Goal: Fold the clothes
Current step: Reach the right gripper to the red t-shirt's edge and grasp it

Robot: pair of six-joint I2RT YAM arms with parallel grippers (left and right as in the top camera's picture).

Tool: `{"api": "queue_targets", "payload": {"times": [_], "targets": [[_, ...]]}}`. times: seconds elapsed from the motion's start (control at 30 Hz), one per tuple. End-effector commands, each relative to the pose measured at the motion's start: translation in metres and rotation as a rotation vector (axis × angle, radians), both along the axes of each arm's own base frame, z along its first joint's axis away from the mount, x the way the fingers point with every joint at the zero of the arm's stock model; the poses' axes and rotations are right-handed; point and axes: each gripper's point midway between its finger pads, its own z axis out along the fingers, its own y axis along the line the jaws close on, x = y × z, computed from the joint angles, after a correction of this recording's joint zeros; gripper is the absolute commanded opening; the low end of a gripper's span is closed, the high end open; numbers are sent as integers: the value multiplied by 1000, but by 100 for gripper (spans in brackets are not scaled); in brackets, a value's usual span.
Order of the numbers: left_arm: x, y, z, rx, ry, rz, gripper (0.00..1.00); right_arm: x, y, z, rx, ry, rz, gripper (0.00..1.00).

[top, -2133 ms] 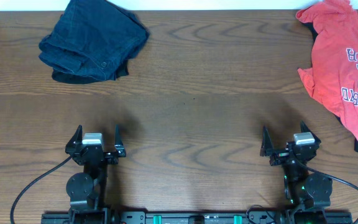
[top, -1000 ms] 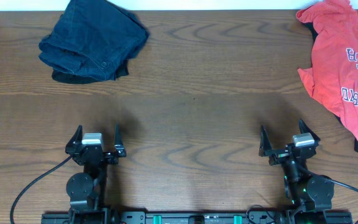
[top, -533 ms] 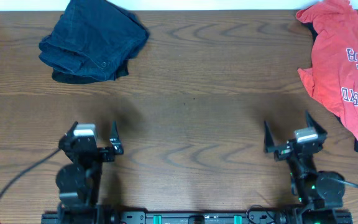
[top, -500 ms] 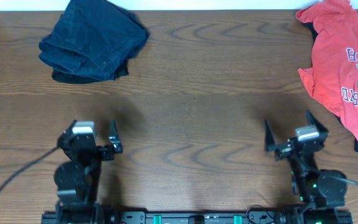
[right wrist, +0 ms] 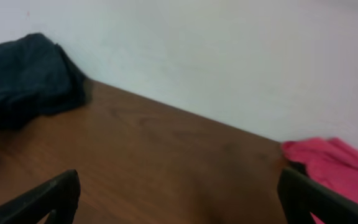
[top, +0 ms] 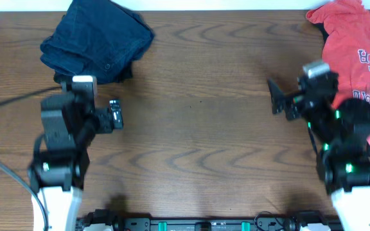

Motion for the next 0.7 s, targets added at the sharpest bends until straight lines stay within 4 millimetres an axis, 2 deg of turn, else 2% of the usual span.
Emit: {"api": "queue_targets", "payload": {"times": [0.0, 0.13, 0.3, 0.47, 0.53, 0.67], "targets": [[12, -8, 14, -31, 44, -32, 98, 21, 15, 6, 31, 83, 75, 99], [29, -10, 10, -46, 92, -43, 98, 46, 18, -9, 33, 239, 84, 99], [43, -20, -12, -94, 149, -86, 98, 71, 19, -29, 30, 337, 80, 99], [60, -38, -21, -164, 146, -161, 98, 79, 18, -45, 27, 372, 73, 99], [65, -42, -23, -160, 142, -174, 98, 82, 9, -48, 5, 373, 24, 99], [70, -52, -35, -117, 167, -183, 98, 90, -32, -56, -76, 381, -168, 99]]}}
